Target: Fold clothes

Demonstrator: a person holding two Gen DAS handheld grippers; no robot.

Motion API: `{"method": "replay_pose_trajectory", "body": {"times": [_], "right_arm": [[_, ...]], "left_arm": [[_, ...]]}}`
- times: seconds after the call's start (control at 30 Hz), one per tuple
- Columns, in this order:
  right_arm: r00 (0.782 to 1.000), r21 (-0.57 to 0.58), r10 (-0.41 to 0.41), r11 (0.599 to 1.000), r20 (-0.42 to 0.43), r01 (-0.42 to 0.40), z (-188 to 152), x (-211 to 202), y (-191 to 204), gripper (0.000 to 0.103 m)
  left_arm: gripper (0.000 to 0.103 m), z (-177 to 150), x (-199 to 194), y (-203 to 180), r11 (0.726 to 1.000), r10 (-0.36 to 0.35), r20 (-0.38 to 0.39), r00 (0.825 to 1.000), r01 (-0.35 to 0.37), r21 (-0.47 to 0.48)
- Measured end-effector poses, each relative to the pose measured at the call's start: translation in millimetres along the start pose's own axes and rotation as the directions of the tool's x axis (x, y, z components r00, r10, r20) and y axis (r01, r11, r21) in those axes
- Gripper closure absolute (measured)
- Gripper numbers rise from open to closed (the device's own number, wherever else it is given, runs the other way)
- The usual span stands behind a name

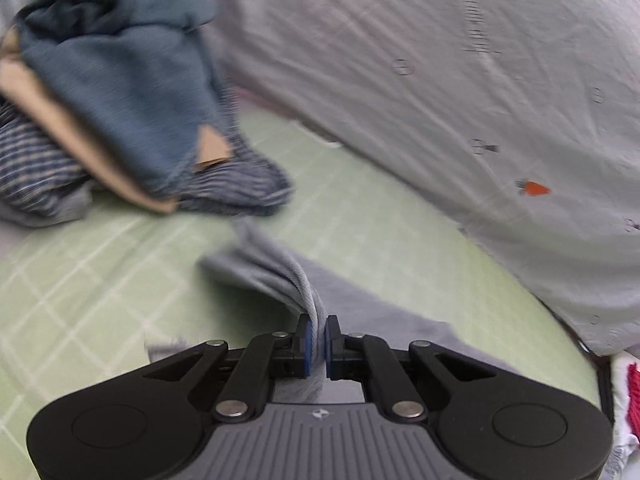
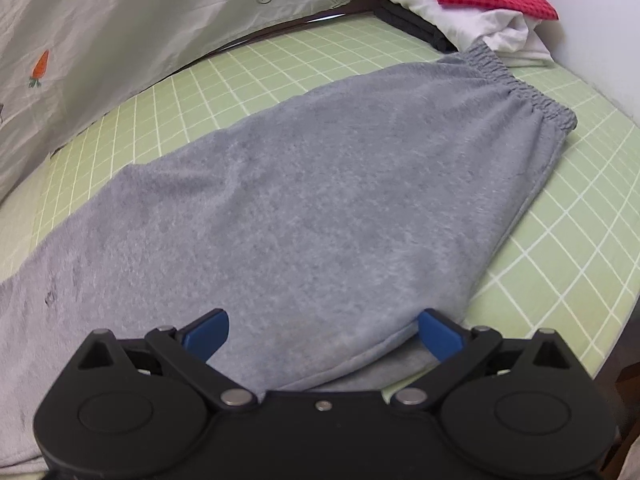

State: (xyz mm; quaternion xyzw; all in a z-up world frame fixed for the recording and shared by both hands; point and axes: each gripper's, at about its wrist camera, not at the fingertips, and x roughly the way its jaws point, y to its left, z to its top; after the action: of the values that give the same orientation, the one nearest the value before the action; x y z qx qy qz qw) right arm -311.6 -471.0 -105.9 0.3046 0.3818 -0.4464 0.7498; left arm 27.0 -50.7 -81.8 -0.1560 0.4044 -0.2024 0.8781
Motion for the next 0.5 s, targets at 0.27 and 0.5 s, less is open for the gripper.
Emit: {"method": "replay_pose_trajectory", "body": {"times": [0.27, 0.5], "right_arm": [[1.0, 0.005, -0.007, 1.0, 0.014, 0.007, 20.4, -0.5, -56.2, 0.001], [0.999, -0.014, -0.013, 1.0, 0.035, 0.013, 56.6, 7.8, -111.1, 0.001]], "left_arm": [[0.097, -29.2, 7.0, -112.3, 0.988, -0.118, -0.009, 0.993, 0.119, 0.102], [0.082, -114.2, 52.1, -222.6, 0.95, -0.118, -0.204, 0.972, 0.17, 0.263]]}}
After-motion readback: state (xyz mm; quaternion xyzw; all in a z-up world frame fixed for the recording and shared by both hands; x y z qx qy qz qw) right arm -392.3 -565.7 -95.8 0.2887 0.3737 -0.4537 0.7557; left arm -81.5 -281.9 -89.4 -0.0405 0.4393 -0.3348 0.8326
